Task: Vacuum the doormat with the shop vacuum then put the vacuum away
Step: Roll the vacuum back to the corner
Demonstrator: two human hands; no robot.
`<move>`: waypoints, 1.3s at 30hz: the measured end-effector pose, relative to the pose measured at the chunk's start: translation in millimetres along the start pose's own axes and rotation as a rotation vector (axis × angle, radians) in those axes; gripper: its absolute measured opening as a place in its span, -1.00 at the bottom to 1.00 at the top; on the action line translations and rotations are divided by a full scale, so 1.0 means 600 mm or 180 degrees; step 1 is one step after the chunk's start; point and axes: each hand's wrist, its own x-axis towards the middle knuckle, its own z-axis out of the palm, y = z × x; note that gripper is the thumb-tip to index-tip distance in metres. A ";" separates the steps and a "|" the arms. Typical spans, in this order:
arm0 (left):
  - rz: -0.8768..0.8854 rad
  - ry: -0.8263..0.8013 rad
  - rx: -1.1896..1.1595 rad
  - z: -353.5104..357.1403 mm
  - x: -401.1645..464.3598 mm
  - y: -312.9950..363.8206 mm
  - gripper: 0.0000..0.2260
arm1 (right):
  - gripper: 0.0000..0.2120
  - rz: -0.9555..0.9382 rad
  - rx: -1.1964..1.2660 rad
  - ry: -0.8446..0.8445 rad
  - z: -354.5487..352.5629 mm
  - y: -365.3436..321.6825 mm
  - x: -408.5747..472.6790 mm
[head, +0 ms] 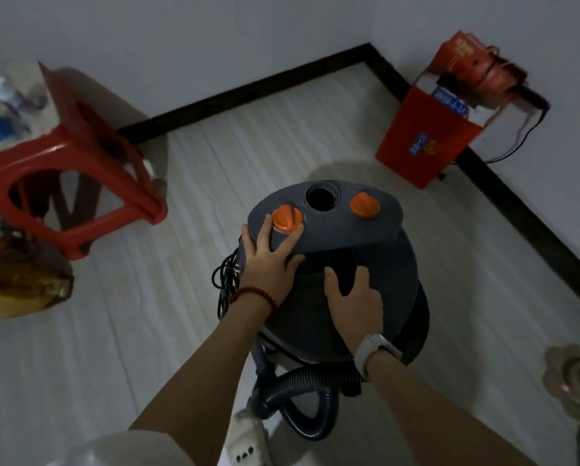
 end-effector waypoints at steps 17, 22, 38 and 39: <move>0.0226 -0.0265 0.0357 -0.201 0.605 -0.015 -0.50 | -0.60 0.0279 0.0465 -0.0117 0.110 -0.290 0.526; 0.0618 -0.0559 0.0678 -0.278 0.778 -0.029 -0.50 | -0.62 0.0540 0.0868 0.0066 0.156 -0.388 0.633; 0.1884 -0.1297 0.1349 -0.379 1.282 0.079 -0.51 | -0.60 0.1510 0.1718 0.1388 0.239 -0.622 1.026; 0.1946 -0.1317 0.1450 -0.378 1.306 0.090 -0.51 | -0.54 0.1565 0.1732 0.1418 0.235 -0.630 1.047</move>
